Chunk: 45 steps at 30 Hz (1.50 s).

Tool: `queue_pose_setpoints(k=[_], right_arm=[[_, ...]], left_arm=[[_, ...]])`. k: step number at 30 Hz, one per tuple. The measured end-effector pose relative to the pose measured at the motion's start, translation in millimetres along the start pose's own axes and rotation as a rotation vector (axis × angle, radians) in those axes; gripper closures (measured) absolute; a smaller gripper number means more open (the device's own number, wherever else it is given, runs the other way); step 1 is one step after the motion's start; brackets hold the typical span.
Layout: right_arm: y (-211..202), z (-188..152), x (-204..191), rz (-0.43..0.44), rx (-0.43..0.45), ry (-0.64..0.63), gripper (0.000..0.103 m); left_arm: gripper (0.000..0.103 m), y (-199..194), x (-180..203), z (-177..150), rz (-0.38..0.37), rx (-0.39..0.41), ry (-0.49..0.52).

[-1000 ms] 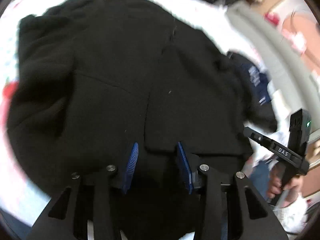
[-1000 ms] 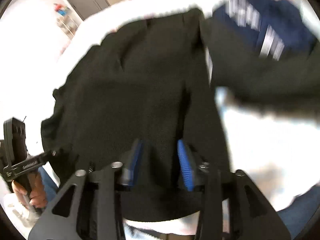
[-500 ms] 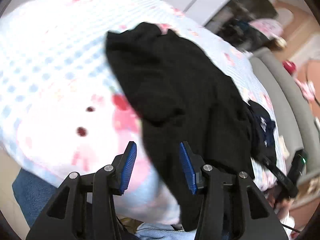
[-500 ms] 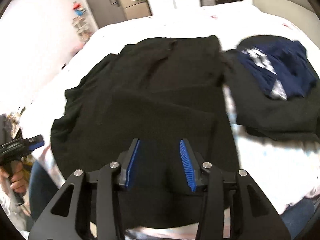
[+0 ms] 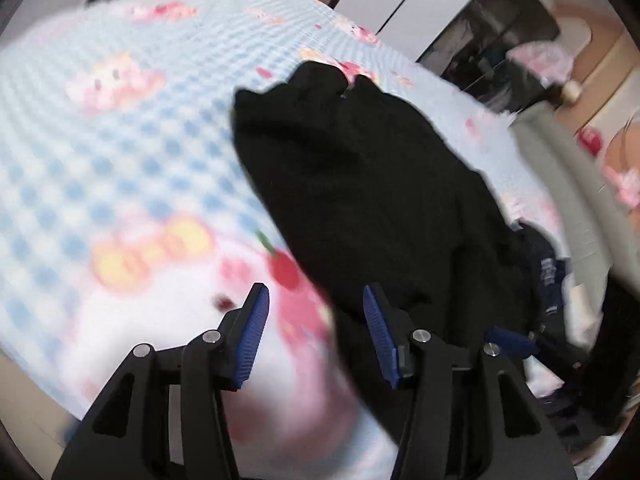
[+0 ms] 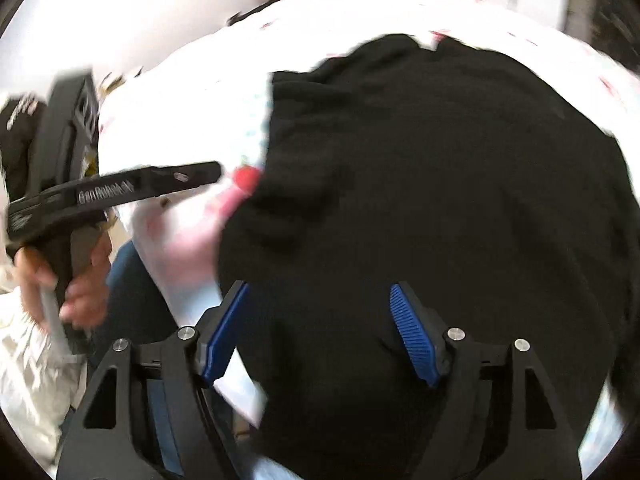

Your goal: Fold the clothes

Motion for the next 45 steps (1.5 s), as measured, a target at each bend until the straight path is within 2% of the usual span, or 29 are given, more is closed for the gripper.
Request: queue_pose_setpoints(k=[3,4,6,7,8,9,10,11,13,15,17,21,24,28,29,30,32,35,37,38,39,40,41,43,45], right_arm=[[37.0,30.5,-12.8,-0.065,-0.016,-0.07,0.028],[48.0,36.5,-11.9,-0.075,-0.029,-0.074,0.023],[74.0,42.7,-5.3,-0.079,-0.084,-0.071,0.023],[85.0,42.8,-1.1,-0.072,-0.108,-0.067,0.033],[90.3,42.6,3.9,-0.068,-0.111,-0.064,0.054],[89.3,42.8,9.6,-0.061,-0.098,-0.058,0.064],[82.0,43.8,17.0,-0.041,-0.071,-0.034,0.081],[71.2,45.2,26.3,-0.012,-0.037,0.003,0.09],[43.3,48.1,48.5,0.017,0.049,0.083,0.092],[12.7,48.6,73.3,0.01,0.134,0.156,0.092],[-4.8,42.4,99.9,0.019,0.177,0.246,0.093],[-13.5,16.4,148.0,0.006,0.185,0.401,0.092],[-10.5,-1.8,169.8,0.016,0.171,0.484,0.092],[-23.8,-9.5,176.1,-0.005,0.205,0.48,0.092],[-28.4,-10.0,176.5,0.001,0.215,0.477,0.091],[-32.7,-10.2,176.8,0.021,0.226,0.478,0.091],[-37.4,-10.3,176.3,0.041,0.234,0.476,0.09],[-39.4,-6.4,179.4,0.036,0.222,0.452,0.09],[-34.6,-3.5,173.6,0.033,0.216,0.445,0.09],[-27.5,-1.6,164.0,0.029,0.213,0.445,0.09],[-21.6,-1.8,157.4,0.029,0.207,0.445,0.09],[-17.8,-1.6,153.0,0.029,0.202,0.444,0.09],[-16.6,-1.0,151.0,0.026,0.197,0.442,0.09],[-15.3,0.6,148.0,0.024,0.187,0.437,0.089],[-10.8,12.6,147.3,0.04,0.186,0.431,0.086]], left_arm=[[0.052,-4.9,-16.9,3.6,0.012,0.004,-0.021],[0.052,-6.3,-24.1,2.6,0.014,0.003,-0.031],[0.052,-6.8,-36.6,2.3,0.005,-0.002,-0.057],[0.052,-5.4,-41.7,3.4,-0.007,-0.006,-0.074],[0.052,-2.5,-46.3,5.6,-0.019,-0.011,-0.086],[0.052,0.6,-46.4,9.9,-0.029,-0.013,-0.092],[0.052,5.4,-43.6,14.7,-0.043,-0.007,-0.103],[0.052,10.6,-40.4,19.6,-0.057,0.0,-0.114],[0.052,22.1,-34.1,28.1,-0.068,0.007,-0.131],[0.052,35.2,-27.8,34.8,-0.055,0.002,-0.138],[0.052,50.8,-13.8,35.4,-0.083,-0.024,-0.153],[0.051,85.6,14.4,31.8,-0.179,-0.11,-0.208],[0.042,104.0,31.9,37.5,-0.294,-0.094,-0.268],[0.042,135.3,47.7,48.7,-0.371,-0.106,-0.339],[0.037,145.2,51.4,52.6,-0.383,-0.106,-0.343],[0.028,158.3,55.1,55.6,-0.391,-0.129,-0.344],[0.027,177.8,61.1,61.2,-0.407,-0.166,-0.365],[0.027,182.1,62.7,78.0,-0.459,-0.1,-0.391],[0.027,187.1,53.6,88.6,-0.461,-0.057,-0.451],[0.028,192.0,47.6,92.9,-0.46,-0.049,-0.489],[0.035,196.7,45.4,95.7,-0.48,-0.066,-0.515],[0.062,201.2,43.8,98.2,-0.504,-0.087,-0.538],[0.074,195.7,49.4,101.2,-0.48,-0.089,-0.495],[0.08,181.6,62.5,107.4,-0.418,-0.086,-0.389],[0.083,148.0,75.4,115.6,-0.304,-0.005,-0.243]])
Point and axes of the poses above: each gripper's, at about its wrist camera, not at the fingertips, and y roughly the way its jaws point, x to its right, z to its top, the point moved 3 cm from there along y, roughly the way its jaws point, and after that the axes turned 2 degrees about z, right-handed, at the moved point
